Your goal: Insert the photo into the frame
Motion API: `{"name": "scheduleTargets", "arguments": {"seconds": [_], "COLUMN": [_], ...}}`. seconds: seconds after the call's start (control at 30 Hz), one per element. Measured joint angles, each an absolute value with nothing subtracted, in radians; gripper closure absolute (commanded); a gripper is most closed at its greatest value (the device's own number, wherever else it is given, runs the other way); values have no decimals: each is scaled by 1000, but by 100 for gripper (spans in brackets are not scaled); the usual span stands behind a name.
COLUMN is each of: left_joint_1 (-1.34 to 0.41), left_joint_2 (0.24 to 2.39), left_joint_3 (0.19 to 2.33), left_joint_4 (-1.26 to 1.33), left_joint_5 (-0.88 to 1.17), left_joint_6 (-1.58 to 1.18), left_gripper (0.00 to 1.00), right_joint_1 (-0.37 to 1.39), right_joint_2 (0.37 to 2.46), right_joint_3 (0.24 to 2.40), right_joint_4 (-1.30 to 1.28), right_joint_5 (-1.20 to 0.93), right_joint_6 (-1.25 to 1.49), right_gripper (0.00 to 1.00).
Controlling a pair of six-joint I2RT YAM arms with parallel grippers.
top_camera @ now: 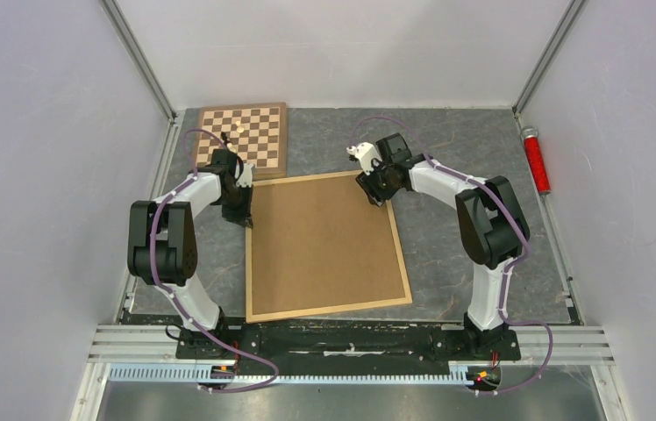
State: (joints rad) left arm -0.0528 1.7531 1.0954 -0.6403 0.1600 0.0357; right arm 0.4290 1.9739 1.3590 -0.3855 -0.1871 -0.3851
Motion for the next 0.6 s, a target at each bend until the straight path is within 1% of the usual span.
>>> {"name": "scheduleTargets", "arguments": {"seconds": [0.3,0.6], "left_joint_1": [-53,-53], "left_joint_2": [1752,1749], "left_joint_3": [1094,1093], "left_joint_4": [-640,-638], "left_joint_5": [160,160], "left_joint_6": [36,36], "left_gripper": [98,98], "right_joint_1": [429,422], "right_joint_2": [1959,2002], "right_joint_3": [1310,1370], "right_joint_4": [-337,-424], "right_joint_5": [-202,-239], "right_joint_6": [-392,-436], "right_gripper": [53,53]}}
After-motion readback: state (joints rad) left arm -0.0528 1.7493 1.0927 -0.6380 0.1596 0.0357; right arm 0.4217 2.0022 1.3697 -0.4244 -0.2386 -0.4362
